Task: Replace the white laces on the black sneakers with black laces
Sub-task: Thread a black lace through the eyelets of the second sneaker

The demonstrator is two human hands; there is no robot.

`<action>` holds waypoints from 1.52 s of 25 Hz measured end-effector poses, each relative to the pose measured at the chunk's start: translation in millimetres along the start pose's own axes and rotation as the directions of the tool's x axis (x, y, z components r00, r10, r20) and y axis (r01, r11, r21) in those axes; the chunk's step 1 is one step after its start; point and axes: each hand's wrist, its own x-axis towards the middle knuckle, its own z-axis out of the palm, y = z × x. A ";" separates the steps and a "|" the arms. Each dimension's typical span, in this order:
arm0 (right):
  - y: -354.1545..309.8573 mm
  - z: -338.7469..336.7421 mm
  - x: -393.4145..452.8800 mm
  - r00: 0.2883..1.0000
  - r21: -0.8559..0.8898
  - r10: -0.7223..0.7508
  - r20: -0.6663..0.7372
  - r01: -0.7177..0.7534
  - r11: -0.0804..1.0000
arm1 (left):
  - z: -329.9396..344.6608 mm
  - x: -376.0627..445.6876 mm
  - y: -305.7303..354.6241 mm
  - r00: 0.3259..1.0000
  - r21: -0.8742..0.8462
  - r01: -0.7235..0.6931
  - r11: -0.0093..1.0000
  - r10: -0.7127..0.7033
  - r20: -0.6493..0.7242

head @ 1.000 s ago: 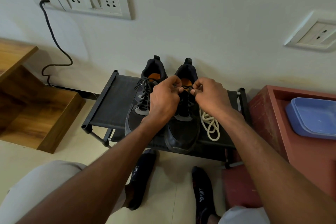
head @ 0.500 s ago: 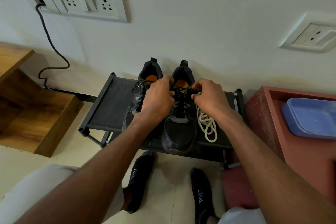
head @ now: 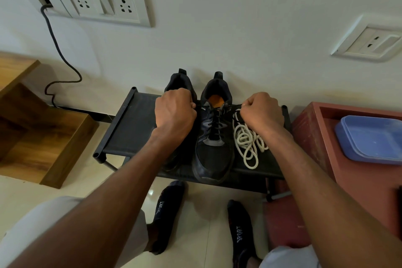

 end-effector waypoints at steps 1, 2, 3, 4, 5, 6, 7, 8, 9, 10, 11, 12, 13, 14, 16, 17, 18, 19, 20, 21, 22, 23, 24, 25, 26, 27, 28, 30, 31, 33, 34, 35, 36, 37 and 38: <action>-1.2 -0.3 -0.7 1.000 0.014 -0.002 0.007 0.002 1.000 | -0.8 0.5 -0.7 1.000 0.025 -0.002 1.000 0.002 -0.007; -3.0 -1.2 -1.0 1.000 0.031 -0.007 0.007 0.007 0.999 | -1.4 1.5 -1.9 1.000 0.043 -0.004 0.999 0.004 -0.006; -4.0 -2.4 -0.9 1.000 0.044 -0.013 0.006 0.013 0.999 | -1.7 1.5 -3.3 1.000 0.053 -0.002 0.999 0.002 0.004; -4.1 -4.1 -0.1 1.000 0.046 -0.016 0.010 0.015 0.999 | -2.6 2.1 -4.3 1.000 0.056 0.002 0.998 -0.003 0.018; -3.1 -6.0 1.6 0.999 0.035 -0.013 0.031 0.012 0.999 | -5.4 2.6 -4.6 0.999 0.048 0.014 0.999 -0.015 0.037; -1.6 -8.5 3.6 0.997 0.033 0.000 0.080 -0.003 0.999 | -9.7 2.8 -3.3 0.998 0.021 0.034 0.999 -0.035 0.053; -0.7 -11.7 4.4 0.987 0.063 0.032 0.157 -0.043 0.997 | -15.0 3.7 -1.4 0.996 -0.031 0.061 0.998 -0.059 0.062; -1.4 -15.2 2.8 0.962 0.133 0.070 0.266 -0.108 0.985 | -22.0 4.8 1.3 0.994 -0.114 0.094 0.989 -0.086 0.074; -3.9 -18.9 -0.2 0.923 0.231 0.086 0.375 -0.183 0.956 | -29.7 6.2 4.5 0.989 -0.230 0.131 0.964 -0.113 0.093; -8.5 -23.7 -4.0 0.896 0.330 0.056 0.440 -0.219 0.918 | -37.6 7.6 7.0 0.984 -0.361 0.164 0.918 -0.130 0.119; -14.0 -29.0 -7.1 0.892 0.422 -0.008 0.451 -0.205 0.883 | -46.1 8.5 9.2 0.980 -0.486 0.190 0.853 -0.130 0.154; -20.8 -34.6 -10.8 0.900 0.513 -0.073 0.429 -0.176 0.840 | -55.8 8.4 11.5 0.975 -0.591 0.207 0.780 -0.113 0.192; -27.2 -38.9 -14.5 0.911 0.599 -0.125 0.392 -0.150 0.786 | -65.7 7.4 14.2 0.971 -0.670 0.215 0.711 -0.085 0.222; -33.7 -43.5 -18.6 0.920 0.670 -0.161 0.357 -0.132 0.731 | -74.6 6.6 17.2 0.970 -0.727 0.215 0.652 -0.054 0.238; -44.6 -51.0 -27.9 0.931 0.741 -0.208 0.299 -0.090 0.666 | -91.7 3.5 25.1 0.971 -0.772 0.192 0.605 -0.003 0.239; -48.9 -54.7 -32.1 0.933 0.757 -0.228 0.279 -0.067 0.650 | -99.0 2.5 29.4 0.973 -0.770 0.173 0.614 0.014 0.230; -52.9 -59.3 -35.9 0.935 0.772 -0.246 0.257 -0.045 0.634 | -106.1 1.0 34.0 0.975 -0.764 0.155 0.627 0.029 0.221; -56.3 -64.7 -39.1 0.936 0.788 -0.261 0.235 -0.026 0.615 | -112.1 -1.0 37.8 0.975 -0.758 0.144 0.636 0.038 0.217; -59.9 -71.9 -43.1 0.939 0.804 -0.272 0.212 -0.009 0.595 | -118.3 -4.2 40.7 0.976 -0.756 0.132 0.641 0.048 0.211; -63.6 -79.8 -46.4 0.942 0.816 -0.279 0.187 0.009 0.578 | -124.7 -7.2 43.7 0.977 -0.753 0.121 0.647 0.057 0.207; -67.5 -88.9 -48.8 0.945 0.819 -0.283 0.162 0.031 0.573 | -130.9 -9.2 46.9 0.978 -0.748 0.110 0.654 0.065 0.201; -71.8 -97.8 -51.1 0.948 0.809 -0.285 0.139 0.058 0.585 | -138.0 -11.2 50.6 0.979 -0.746 0.099 0.659 0.069 0.191; -76.1 -108.0 -52.7 0.950 0.787 -0.290 0.113 0.092 0.611 | -144.9 -12.3 54.3 0.982 -0.748 0.083 0.659 0.074 0.175; -81.5 -120.0 -54.5 0.951 0.752 -0.298 0.081 0.138 0.644 | -153.8 -13.4 59.4 0.985 -0.753 0.064 0.654 0.079 0.152; -87.9 -133.0 -55.2 0.950 0.708 -0.309 0.045 0.188 0.681 | -162.5 -12.9 64.8 0.989 -0.759 0.041 0.650 0.082 0.124; -95.2 -147.5 -55.8 0.948 0.656 -0.319 0.003 0.238 0.716 | -172.4 -12.0 71.4 0.992 -0.763 0.013 0.646 0.085 0.090; -102.9 -162.1 -56.6 0.945 0.602 -0.324 -0.043 0.283 0.746 | -182.2 -10.1 78.0 0.995 -0.760 -0.022 0.650 0.090 0.048; -117.8 -186.5 -58.4 0.937 0.500 -0.317 -0.145 0.346 0.794 | -200.2 -5.3 90.8 0.995 -0.732 -0.092 0.675 0.098 -0.034; -123.9 -195.3 -58.7 0.933 0.464 -0.304 -0.192 0.359 0.810 | -208.0 -2.8 96.4 0.992 -0.720 -0.119 0.684 0.102 -0.068; -133.6 -206.8 -57.7 0.932 0.474 -0.263 -0.251 0.355 0.806 | -220.2 1.1 104.0 0.988 -0.706 -0.156 0.690 0.106 -0.115; -137.1 -209.5 -57.4 0.938 0.518 -0.240 -0.249 0.339 0.786 | -223.6 2.0 106.1 0.986 -0.707 -0.165 0.688 0.115 -0.118; -140.1 -211.1 -58.2 0.947 0.576 -0.224 -0.229 0.318 0.753 | -226.2 1.4 107.6 0.984 -0.717 -0.175 0.675 0.136 -0.112; -142.2 -211.6 -59.8 0.957 0.642 -0.216 -0.196 0.292 0.709 | -227.1 -0.4 108.6 0.982 -0.735 -0.184 0.652 0.162 -0.101; -143.3 -211.1 -61.7 0.964 0.704 -0.214 -0.155 0.260 0.661 | -226.7 -2.0 109.2 0.978 -0.758 -0.193 0.623 0.186 -0.096; -143.7 -210.0 -63.6 0.970 0.754 -0.216 -0.114 0.226 0.616 | -226.0 -3.1 109.3 0.975 -0.777 -0.202 0.597 0.197 -0.101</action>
